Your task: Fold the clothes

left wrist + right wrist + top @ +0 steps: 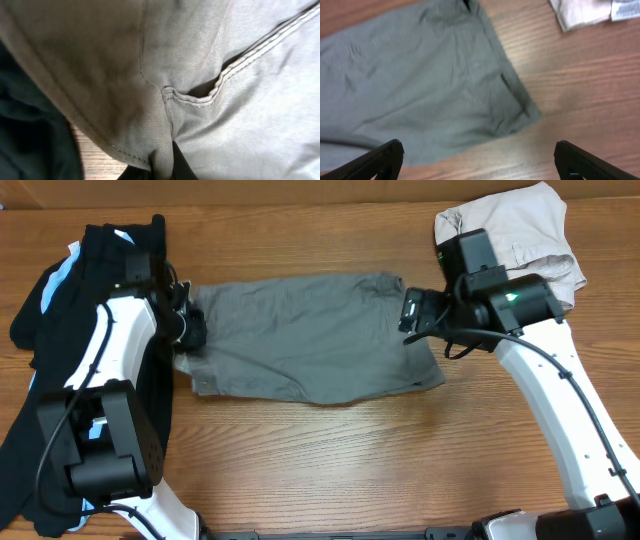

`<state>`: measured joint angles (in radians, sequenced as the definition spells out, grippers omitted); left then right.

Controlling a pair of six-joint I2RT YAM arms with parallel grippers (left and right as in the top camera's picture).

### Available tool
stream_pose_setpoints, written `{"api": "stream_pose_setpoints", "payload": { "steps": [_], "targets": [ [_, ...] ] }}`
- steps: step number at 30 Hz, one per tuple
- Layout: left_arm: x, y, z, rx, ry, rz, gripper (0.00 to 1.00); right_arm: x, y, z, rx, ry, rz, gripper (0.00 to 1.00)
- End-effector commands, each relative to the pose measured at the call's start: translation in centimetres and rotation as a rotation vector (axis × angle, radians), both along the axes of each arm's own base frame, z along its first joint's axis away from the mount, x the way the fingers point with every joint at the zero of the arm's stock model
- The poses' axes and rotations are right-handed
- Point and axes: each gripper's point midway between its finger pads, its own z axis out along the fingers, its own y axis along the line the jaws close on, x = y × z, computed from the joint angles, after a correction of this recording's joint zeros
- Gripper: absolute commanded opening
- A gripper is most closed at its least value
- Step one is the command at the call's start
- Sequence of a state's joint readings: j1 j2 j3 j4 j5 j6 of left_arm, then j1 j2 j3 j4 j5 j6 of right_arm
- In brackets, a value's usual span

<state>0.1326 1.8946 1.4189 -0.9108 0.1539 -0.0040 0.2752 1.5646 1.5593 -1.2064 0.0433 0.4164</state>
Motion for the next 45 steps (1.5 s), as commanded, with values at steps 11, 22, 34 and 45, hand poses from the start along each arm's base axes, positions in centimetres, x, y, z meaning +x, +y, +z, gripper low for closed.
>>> {"api": "stream_pose_setpoints", "payload": {
  "steps": [11, 22, 34, 45],
  "targets": [
    [3.1, -0.4, 8.3, 0.017, -0.194, -0.034, 0.04, 3.7, 0.1, -4.4, 0.102, 0.022, 0.145, 0.27],
    [5.9, -6.3, 13.2, 0.034, -0.343, -0.186, 0.04, 3.6, 4.0, -13.9, 0.310, 0.182, 0.206, 0.04],
    [5.4, -13.0, 13.6, 0.030, -0.368, -0.325, 0.04, 1.6, 3.5, -19.7, 0.337, 0.189, 0.108, 0.04],
    [4.2, -19.4, 14.2, 0.003, -0.408, -0.461, 0.04, -0.6, 2.2, -23.2, 0.303, 0.213, 0.018, 0.04]
  ]
}}
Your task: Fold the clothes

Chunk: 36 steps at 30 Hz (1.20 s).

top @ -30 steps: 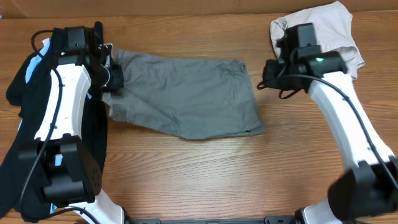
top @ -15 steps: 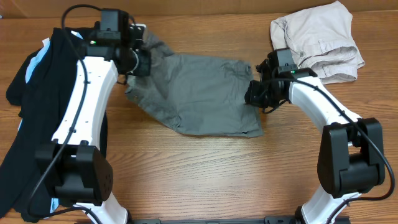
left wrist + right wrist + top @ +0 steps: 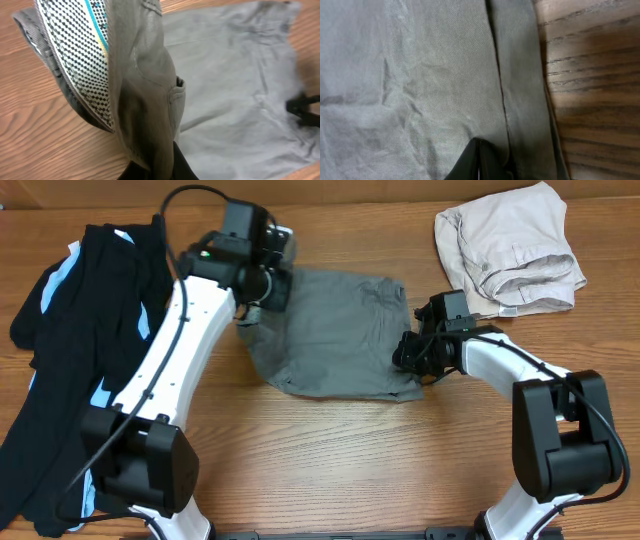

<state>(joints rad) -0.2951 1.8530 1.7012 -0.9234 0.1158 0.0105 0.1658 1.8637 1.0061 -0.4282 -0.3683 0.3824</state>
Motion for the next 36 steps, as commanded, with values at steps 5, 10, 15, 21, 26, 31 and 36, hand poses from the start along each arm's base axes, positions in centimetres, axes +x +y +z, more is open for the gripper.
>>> {"api": "stream_pose_setpoints", "payload": {
  "steps": [5, 10, 15, 21, 26, 31, 36],
  "targets": [
    [-0.7, -4.0, 4.1, -0.047, -0.095, -0.077, 0.04, -2.2, -1.2, -2.4, -0.054, 0.083, -0.049, 0.04],
    [-1.7, -6.3, 4.7, -0.056, -0.103, -0.124, 0.04, -2.2, -1.2, -2.3, -0.050, 0.089, -0.066, 0.04],
    [-2.3, -7.3, 4.6, -0.064, -0.095, -0.137, 0.04, -2.2, -1.2, -2.3, -0.050, 0.091, -0.068, 0.04],
    [-2.7, -7.9, 4.6, -0.076, -0.085, -0.129, 0.04, -2.3, -1.2, -2.4, -0.050, 0.095, -0.068, 0.04],
    [-3.1, -8.6, 4.6, -0.083, -0.080, -0.145, 0.04, -2.3, -1.2, -2.4, -0.050, 0.095, -0.069, 0.04],
    [-3.6, -9.7, 4.6, -0.088, -0.079, -0.165, 0.04, -2.3, -1.2, -2.4, -0.050, 0.096, -0.069, 0.04],
    [-3.8, -10.8, 4.8, -0.109, -0.090, -0.167, 0.04, -2.3, -1.2, -2.4, -0.049, 0.097, -0.072, 0.04]
  ]
}}
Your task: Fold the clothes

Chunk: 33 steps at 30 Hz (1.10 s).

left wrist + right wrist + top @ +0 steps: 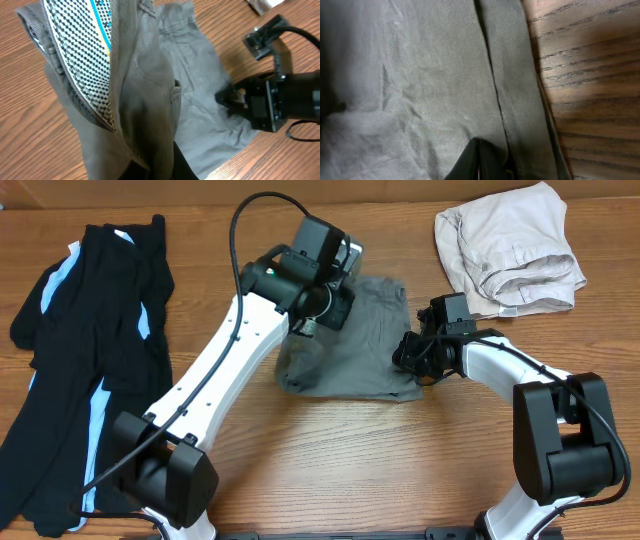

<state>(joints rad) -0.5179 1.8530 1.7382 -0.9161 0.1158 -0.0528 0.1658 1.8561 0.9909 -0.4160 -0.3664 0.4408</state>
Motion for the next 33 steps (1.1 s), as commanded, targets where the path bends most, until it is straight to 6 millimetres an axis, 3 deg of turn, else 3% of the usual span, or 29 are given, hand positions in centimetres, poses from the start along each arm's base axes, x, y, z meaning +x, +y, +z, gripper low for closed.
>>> {"api": "stream_pose_setpoints", "payload": {
  "steps": [1, 10, 21, 27, 33],
  "targets": [
    [0.0, -1.4, 3.5, -0.077, -0.069, -0.001, 0.04, -2.1, -1.1, -2.3, -0.061, 0.079, -0.019, 0.04],
    [0.4, -4.3, 4.1, -0.155, -0.099, 0.016, 0.04, -2.2, -1.2, -2.3, -0.058, 0.086, -0.034, 0.04],
    [0.6, -8.6, -3.3, -0.156, 0.046, 0.076, 0.04, -1.5, -0.7, -1.5, 0.001, 0.077, -0.059, 0.04],
    [0.5, -9.6, -6.3, -0.158, 0.114, 0.057, 0.04, 1.3, -1.2, 4.9, 0.189, -0.050, -0.106, 0.04],
    [0.5, -10.0, -7.1, -0.156, 0.119, 0.052, 0.04, 2.2, -3.8, 12.7, 0.221, -0.247, -0.158, 0.04]
  ]
}}
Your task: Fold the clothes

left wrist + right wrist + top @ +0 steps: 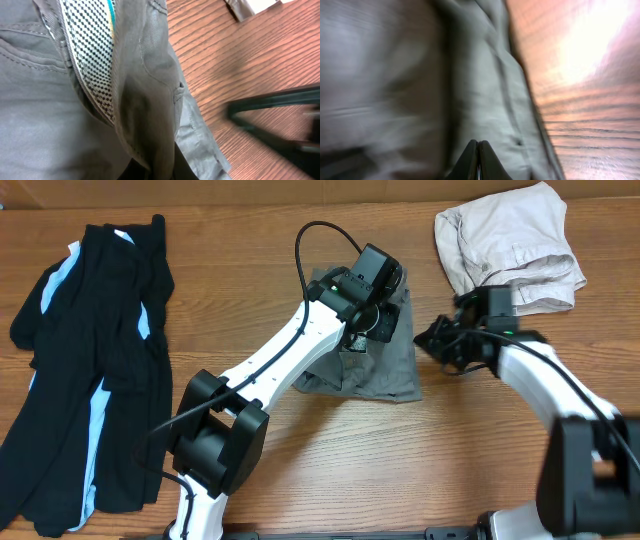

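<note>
The grey shorts (pixel 375 372) lie folded over themselves at the middle of the table. My left gripper (pixel 372 323) is shut on their waistband end and holds it above the right half. In the left wrist view the gripper (pixel 161 169) pinches the grey cloth (pixel 145 90), whose checkered lining (pixel 85 55) shows. My right gripper (pixel 438 340) sits just off the shorts' right edge. In the blurred right wrist view this gripper (pixel 478 150) is shut with nothing visible between the tips, and grey cloth (pixel 485 85) lies ahead of it.
A crumpled beige garment (pixel 510 245) lies at the back right corner. A black garment with light blue stripes (pixel 90 360) is spread along the left side. Bare wooden table (pixel 330 470) shows in front of the shorts.
My left gripper has carried the waistband end further right, from over the shorts' middle to over their right half. The right gripper has moved right, off the shorts' edge.
The shorts first lay spread flat, with my left gripper shut on their left end and the right gripper open above the right end. Then the left end was raised over the middle while the right gripper was shut at the right edge. Now the shorts are doubled over.
</note>
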`<state>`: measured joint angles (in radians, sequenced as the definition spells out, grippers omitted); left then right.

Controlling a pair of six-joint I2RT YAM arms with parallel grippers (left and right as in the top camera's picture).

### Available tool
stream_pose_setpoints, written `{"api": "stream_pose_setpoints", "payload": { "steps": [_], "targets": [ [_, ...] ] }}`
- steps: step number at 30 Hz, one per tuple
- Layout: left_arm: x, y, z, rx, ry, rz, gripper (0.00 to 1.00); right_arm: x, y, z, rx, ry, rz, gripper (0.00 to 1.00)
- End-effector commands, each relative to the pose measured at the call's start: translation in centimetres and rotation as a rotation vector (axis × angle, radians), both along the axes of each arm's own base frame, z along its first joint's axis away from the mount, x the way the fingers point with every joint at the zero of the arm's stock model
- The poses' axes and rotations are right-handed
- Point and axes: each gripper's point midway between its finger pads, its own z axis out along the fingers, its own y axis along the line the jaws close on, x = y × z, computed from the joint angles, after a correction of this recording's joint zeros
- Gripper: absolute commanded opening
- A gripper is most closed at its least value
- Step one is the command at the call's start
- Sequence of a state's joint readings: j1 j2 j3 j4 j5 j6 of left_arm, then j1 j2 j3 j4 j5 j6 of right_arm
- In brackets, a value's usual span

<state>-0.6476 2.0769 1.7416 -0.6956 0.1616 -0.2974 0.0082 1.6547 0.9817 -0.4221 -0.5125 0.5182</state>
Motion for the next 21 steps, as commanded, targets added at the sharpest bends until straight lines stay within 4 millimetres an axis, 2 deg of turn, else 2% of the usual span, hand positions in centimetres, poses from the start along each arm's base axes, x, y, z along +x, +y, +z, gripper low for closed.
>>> {"api": "stream_pose_setpoints", "payload": {
  "steps": [1, 5, 9, 12, 17, 21],
  "targets": [
    [0.2, -1.1, 0.7, -0.040, -0.001, -0.001, 0.04, 0.0, -0.7, 5.8, 0.037, -0.138, -0.018, 0.04],
    [0.3, -1.3, 0.7, -0.044, -0.006, -0.002, 0.04, -0.9, -2.3, 8.8, 0.029, -0.198, -0.058, 0.04],
    [0.2, -1.3, 0.7, -0.044, -0.006, -0.003, 0.04, -1.5, -3.5, 10.2, 0.021, -0.222, -0.089, 0.04],
    [0.2, -1.3, 0.7, -0.044, -0.005, -0.003, 0.07, -1.8, -3.8, 10.3, 0.014, -0.223, -0.091, 0.04],
    [-0.1, -1.6, 0.7, -0.044, -0.005, -0.011, 0.18, -1.9, -4.1, 10.0, -0.004, -0.217, -0.094, 0.04],
    [-0.5, -2.2, 0.8, -0.046, -0.009, -0.025, 0.19, -1.8, -4.7, 10.0, -0.007, -0.217, -0.112, 0.04]
  ]
}}
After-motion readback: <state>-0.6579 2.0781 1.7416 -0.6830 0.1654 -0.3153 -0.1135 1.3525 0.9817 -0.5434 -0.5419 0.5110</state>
